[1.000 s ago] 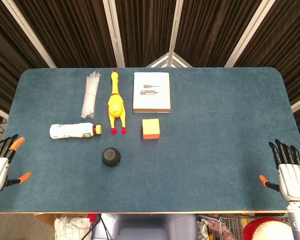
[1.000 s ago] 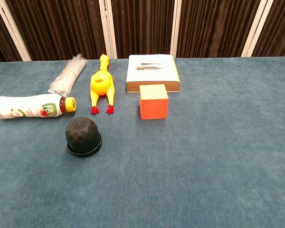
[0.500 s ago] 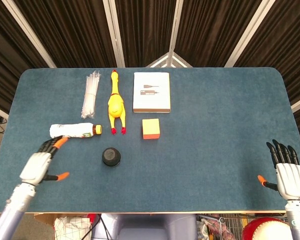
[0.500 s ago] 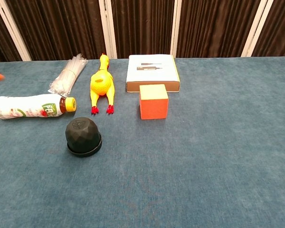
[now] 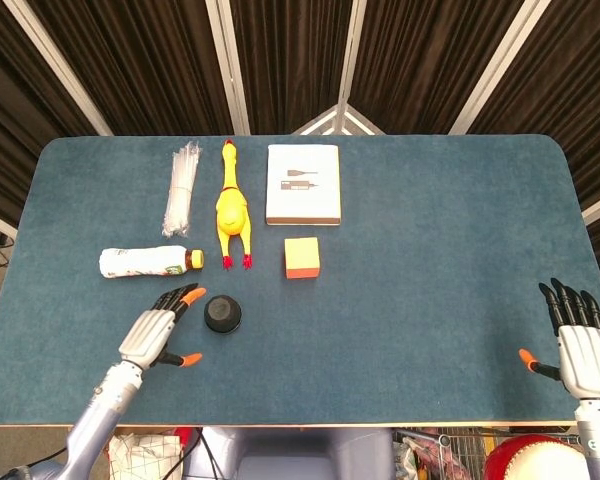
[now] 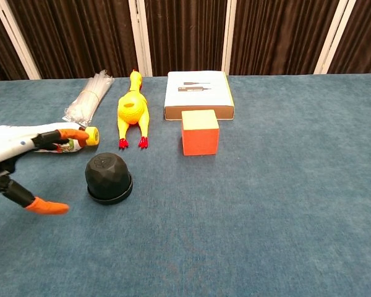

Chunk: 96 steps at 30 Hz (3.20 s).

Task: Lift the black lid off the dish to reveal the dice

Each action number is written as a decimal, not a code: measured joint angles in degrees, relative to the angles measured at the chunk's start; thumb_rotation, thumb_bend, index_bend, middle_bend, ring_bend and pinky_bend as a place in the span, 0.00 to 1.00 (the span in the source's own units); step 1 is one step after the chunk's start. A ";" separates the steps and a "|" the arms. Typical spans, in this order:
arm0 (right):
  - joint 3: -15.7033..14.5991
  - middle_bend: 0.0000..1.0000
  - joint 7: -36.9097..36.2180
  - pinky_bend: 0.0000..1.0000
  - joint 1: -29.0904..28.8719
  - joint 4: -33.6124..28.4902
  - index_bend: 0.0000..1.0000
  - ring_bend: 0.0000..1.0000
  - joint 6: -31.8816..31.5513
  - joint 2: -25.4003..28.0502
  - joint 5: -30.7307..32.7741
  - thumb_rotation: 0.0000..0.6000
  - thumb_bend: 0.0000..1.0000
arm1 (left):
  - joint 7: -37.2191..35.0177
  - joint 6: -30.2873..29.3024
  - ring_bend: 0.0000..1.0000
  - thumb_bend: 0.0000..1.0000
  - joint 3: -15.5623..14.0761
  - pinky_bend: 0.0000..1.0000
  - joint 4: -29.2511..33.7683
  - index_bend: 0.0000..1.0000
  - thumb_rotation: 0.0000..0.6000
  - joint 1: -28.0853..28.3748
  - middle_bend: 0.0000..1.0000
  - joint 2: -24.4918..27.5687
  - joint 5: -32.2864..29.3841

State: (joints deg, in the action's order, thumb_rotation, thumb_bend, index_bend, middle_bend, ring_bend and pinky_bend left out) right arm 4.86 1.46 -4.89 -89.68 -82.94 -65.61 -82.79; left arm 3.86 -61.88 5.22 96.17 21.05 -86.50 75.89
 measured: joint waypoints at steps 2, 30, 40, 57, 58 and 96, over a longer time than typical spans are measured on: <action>-0.03 0.03 -0.03 0.00 0.03 -0.19 0.06 0.07 -0.05 0.14 0.01 1.00 0.19 | -1.42 -0.29 0.00 0.08 0.22 0.00 -1.56 0.13 1.00 0.01 0.00 -1.31 -0.35; -0.54 0.03 0.56 0.00 -0.46 -1.02 0.06 0.07 1.31 -0.05 0.10 1.00 0.19 | -21.65 -0.07 0.00 0.07 0.61 0.00 -17.24 0.12 1.00 1.10 0.03 -11.09 1.51; -0.37 0.03 0.28 0.00 -1.09 -0.62 0.06 0.07 2.35 -0.37 0.45 1.00 0.19 | -22.02 0.93 0.00 0.13 0.99 0.00 -18.58 0.12 1.00 2.34 0.14 -13.82 1.25; -0.45 0.03 -0.69 0.00 -1.28 -0.26 0.06 0.07 2.72 -0.40 0.47 1.00 0.19 | -19.29 0.22 0.00 0.11 0.71 0.00 -18.20 0.11 1.00 2.50 0.10 -14.62 0.61; -0.54 0.03 -0.67 0.00 -1.27 -0.27 0.06 0.07 2.79 -0.44 0.42 1.00 0.19 | -19.23 0.23 0.00 0.11 0.66 0.00 -18.23 0.11 1.00 2.45 0.09 -14.49 0.55; -1.43 0.03 -1.43 0.00 -2.11 -0.89 0.06 0.07 5.02 -0.79 0.44 1.00 0.19 | -14.16 1.25 0.00 0.30 2.33 0.00 -22.55 0.10 1.00 3.64 0.19 -17.77 -2.60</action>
State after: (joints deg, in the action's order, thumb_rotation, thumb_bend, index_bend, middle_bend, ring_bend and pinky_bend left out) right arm 3.43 0.03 -7.00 -90.57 -77.92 -66.40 -82.35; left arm -10.30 -60.63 7.55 73.62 24.68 -104.27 73.29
